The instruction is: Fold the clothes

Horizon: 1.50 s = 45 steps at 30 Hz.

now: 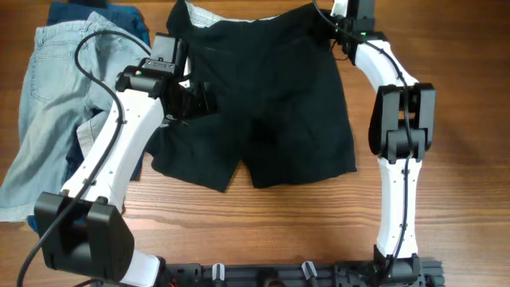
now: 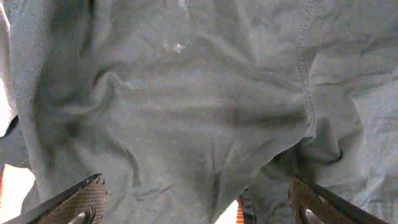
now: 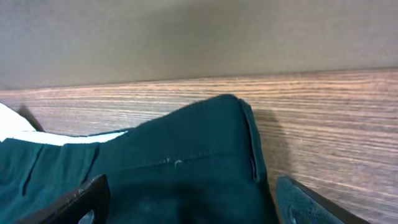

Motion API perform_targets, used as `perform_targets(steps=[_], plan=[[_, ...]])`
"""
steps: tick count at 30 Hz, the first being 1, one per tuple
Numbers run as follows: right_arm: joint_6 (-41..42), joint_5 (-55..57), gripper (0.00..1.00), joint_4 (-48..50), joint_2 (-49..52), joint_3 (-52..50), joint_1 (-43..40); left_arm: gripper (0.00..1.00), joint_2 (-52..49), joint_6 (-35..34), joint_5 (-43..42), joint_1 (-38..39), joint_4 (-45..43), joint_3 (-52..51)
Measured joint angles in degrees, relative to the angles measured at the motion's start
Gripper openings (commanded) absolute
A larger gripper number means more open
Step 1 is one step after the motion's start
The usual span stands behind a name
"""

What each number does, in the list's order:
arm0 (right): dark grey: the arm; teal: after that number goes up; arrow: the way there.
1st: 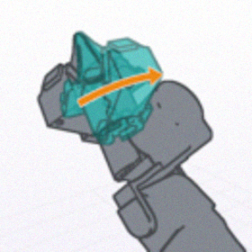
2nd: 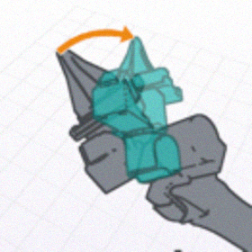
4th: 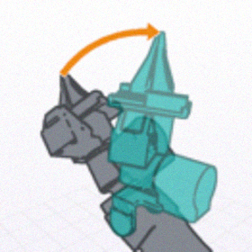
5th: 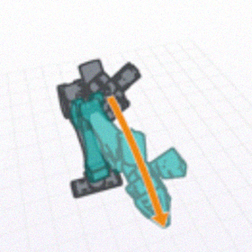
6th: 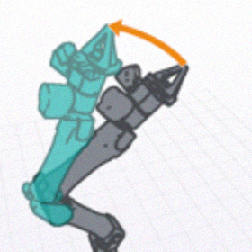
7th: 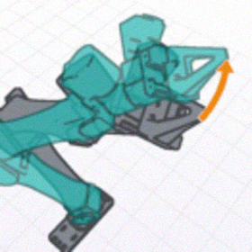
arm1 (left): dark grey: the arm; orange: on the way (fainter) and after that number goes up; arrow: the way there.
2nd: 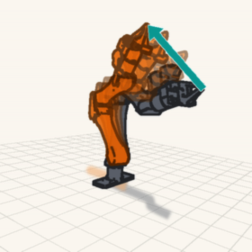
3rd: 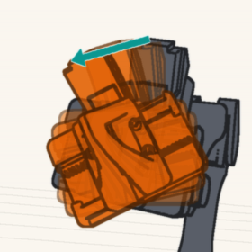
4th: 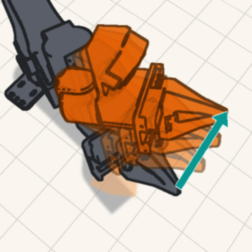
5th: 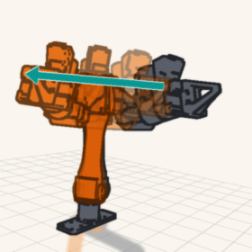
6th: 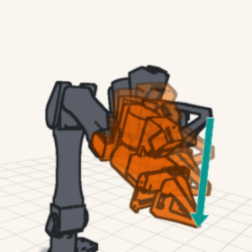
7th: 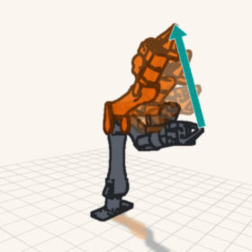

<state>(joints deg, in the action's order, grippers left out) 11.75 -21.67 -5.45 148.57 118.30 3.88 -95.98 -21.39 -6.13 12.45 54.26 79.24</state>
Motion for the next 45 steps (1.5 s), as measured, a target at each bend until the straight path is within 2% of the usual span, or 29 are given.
perform_targets(steps=[3, 6, 8, 9, 10, 13, 17, 21, 26, 30, 35, 37, 38, 39, 40, 41, 42, 45], plan=[[0.00, 0.04, 0.80, -0.92, 0.94, 0.00, 0.00, 0.94, 0.00, 0.00, 0.00, 0.00, -0.02, 0.00], [0.07, 0.24, 0.71, -1.55, 1.44, 0.00, 0.00, 0.94, 0.00, 0.00, 0.00, 0.00, -0.02, 0.00], [0.11, 0.92, 0.45, -1.86, 1.44, 0.00, 0.00, 0.94, 0.00, 0.00, -0.02, 0.00, 0.00, 0.00], [0.22, 1.22, 0.24, -2.23, 1.44, 0.00, 0.00, 0.94, 0.00, 0.00, 0.00, 0.00, 0.02, 0.00], [0.20, 1.46, 0.15, -2.47, 1.44, 0.00, 0.00, 0.94, 0.00, 0.00, 0.00, 0.00, 0.04, 0.00], [0.33, 2.01, 0.04, -4.66, 1.44, 0.00, -0.07, 0.94, 0.00, 0.00, 0.00, 0.00, 0.20, 0.00], [0.94, 2.64, 0.04, -8.57, 1.42, 0.72, -0.46, 0.94, 0.00, 0.00, 0.00, 0.00, 0.20, 0.00], [6.51, 3.39, 0.04, -17.22, -0.44, 1.31, -2.36, 0.93, 0.00, 0.00, 0.00, 0.00, -0.07, 0.00], [15.28, 11.72, 0.04, -34.10, -5.35, 1.01, -9.88, 0.93, 0.00, 0.00, -0.02, 0.00, -1.73, 0.00], [21.68, 22.56, 0.04, -46.82, -11.63, 0.87, -14.56, 0.93, 0.00, -0.02, -0.02, 0.00, -2.89, 0.00], [36.50, 36.11, 0.04, -67.82, -17.68, 1.07, -16.41, 0.94, 0.00, -0.02, -1.01, 0.00, -4.15, 0.00], [41.07, 38.71, 0.09, -71.32, -17.66, 1.01, -16.57, 0.94, 0.00, -0.02, -1.29, 0.17, -4.52, 0.00], [42.77, 39.63, 0.34, -71.97, -17.66, 0.96, -16.63, 0.94, 0.00, -0.04, -1.33, 0.55, -4.68, 0.00], [44.00, 40.24, 0.69, -72.19, -17.66, 0.98, -16.63, 0.94, 0.00, -0.04, -1.38, 0.94, -4.76, 0.00], [44.11, 40.39, 0.85, -72.52, -17.66, 0.98, -16.63, 0.95, 0.00, -0.04, -1.49, 1.44, -4.94, 0.00], [43.19, 40.35, 0.95, -72.57, -17.66, 0.96, -16.63, 0.95, 0.00, -0.04, -1.51, 1.84, -5.03, 0.00], [41.16, 39.87, 1.00, -72.32, -17.66, 0.98, -16.63, 0.95, 0.00, -0.04, -1.51, 2.12, -5.03, 0.00], [31.91, 36.37, 1.00, -71.76, -17.66, 1.20, -16.72, 0.96, 0.00, -0.17, -1.70, 2.29, -5.86, 0.00]])
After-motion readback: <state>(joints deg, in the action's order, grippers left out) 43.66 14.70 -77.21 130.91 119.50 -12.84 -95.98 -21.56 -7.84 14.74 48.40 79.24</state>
